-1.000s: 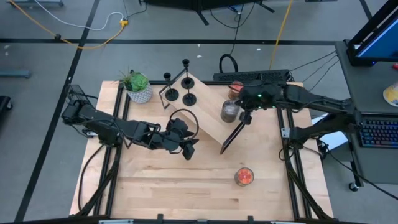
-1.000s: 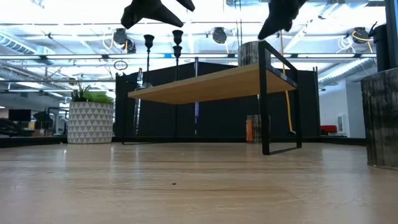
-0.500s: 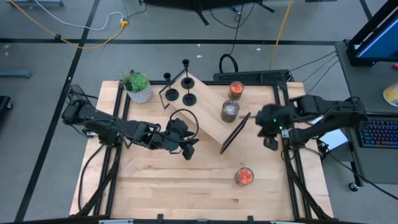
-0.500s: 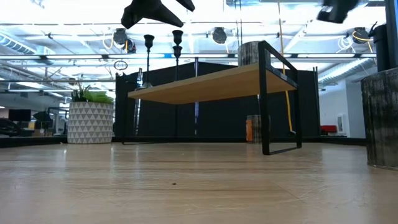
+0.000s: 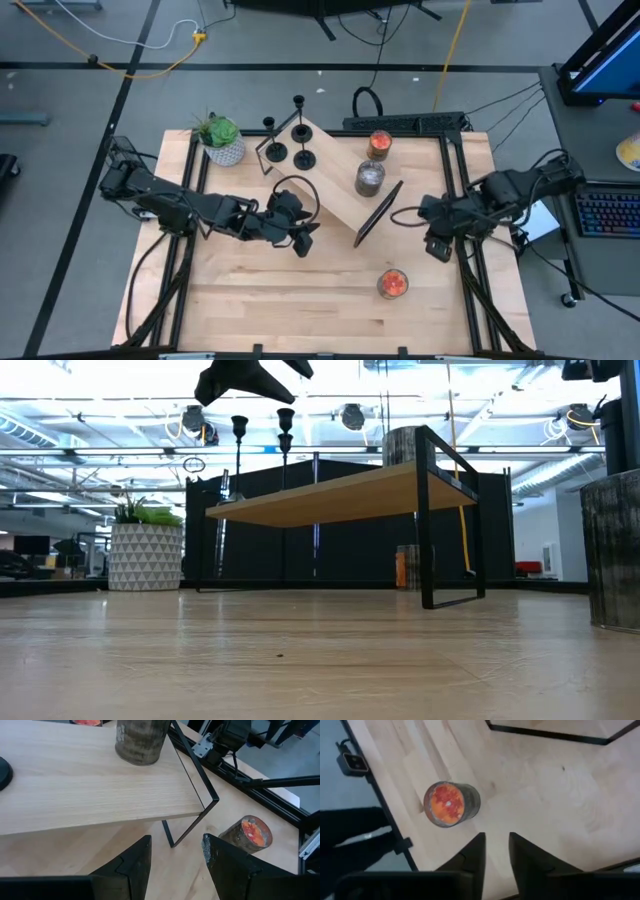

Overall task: Pick & Place candle stick holders
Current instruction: Put the bottom orange scented candle on the shelf

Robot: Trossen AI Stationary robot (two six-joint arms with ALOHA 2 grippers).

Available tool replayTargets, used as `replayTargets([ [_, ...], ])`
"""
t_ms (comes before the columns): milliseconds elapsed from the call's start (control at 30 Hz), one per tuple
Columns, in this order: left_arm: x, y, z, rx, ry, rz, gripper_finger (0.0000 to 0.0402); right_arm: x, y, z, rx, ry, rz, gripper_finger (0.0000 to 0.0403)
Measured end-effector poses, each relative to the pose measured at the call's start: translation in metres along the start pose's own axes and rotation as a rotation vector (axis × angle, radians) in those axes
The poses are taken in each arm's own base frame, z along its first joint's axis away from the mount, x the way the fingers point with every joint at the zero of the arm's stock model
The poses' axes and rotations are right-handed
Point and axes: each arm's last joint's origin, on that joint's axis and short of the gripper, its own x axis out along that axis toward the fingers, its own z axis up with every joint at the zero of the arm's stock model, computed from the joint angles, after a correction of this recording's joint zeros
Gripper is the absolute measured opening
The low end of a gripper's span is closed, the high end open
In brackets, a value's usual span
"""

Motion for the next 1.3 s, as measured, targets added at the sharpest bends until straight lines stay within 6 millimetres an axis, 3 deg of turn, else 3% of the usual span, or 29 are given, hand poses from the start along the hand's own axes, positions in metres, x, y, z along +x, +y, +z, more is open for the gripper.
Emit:
replayTargets([
  [233,-0.004,-0.005,-0.005,0.028,-0.035,0.025,0.0184,0.010,0.012,-0.007,0.065,-0.015,-0.044,0.0150],
  [400,-0.008,-0.009,-0.008,0.030,-0.051,0.031,0.0184,0.041,0.019,-0.010,0.065,0.015,-0.055,0.0200],
  [600,-0.011,-0.013,-0.012,0.034,-0.052,0.023,0.0184,0.077,0.011,-0.017,0.103,0.038,-0.093,0.0238],
  [733,-0.012,-0.014,-0.013,0.038,-0.050,0.017,0.0184,0.096,0.007,-0.020,0.121,0.041,-0.082,0.0252],
  [1000,-0.017,-0.020,-0.019,0.046,-0.035,-0.012,0.0184,0.127,0.009,-0.023,0.182,0.067,0.119,0.0253],
  [1300,-0.019,-0.023,-0.022,0.053,-0.029,-0.025,0.0184,0.147,-0.001,-0.030,0.226,0.078,0.105,0.0252],
])
